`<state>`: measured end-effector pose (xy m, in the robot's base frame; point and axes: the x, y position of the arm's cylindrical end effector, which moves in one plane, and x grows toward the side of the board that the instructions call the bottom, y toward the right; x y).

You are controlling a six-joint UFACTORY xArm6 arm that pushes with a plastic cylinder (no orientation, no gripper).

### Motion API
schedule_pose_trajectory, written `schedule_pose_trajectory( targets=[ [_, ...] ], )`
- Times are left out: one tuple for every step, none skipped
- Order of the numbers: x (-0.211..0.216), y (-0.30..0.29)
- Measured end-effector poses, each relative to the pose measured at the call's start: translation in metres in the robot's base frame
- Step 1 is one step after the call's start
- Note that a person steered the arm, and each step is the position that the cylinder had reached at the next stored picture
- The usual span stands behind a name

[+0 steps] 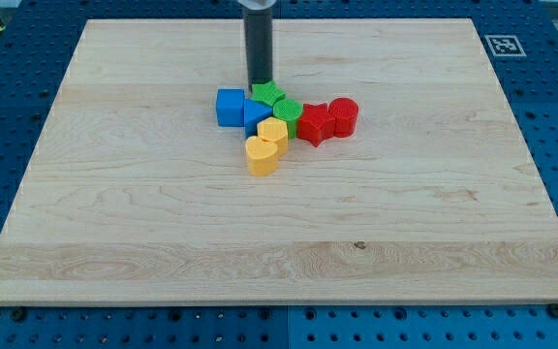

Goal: Push the green star along with the blue cube towards the center left

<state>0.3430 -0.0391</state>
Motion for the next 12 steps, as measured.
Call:
schedule_pose_trajectory(
  targets=[
    [-0.036,-0.002],
    [-0.054,0.024],
    [-0.033,0.055],
    [-0.012,0.063],
    [0.003,0.063],
    [0.02,0.063],
    [0.026,0.063],
    [0.024,0.055],
    [0.023,0.04],
    [0.024,0.021],
    [0.025,0.003],
    [0.025,-0.017]
  ],
)
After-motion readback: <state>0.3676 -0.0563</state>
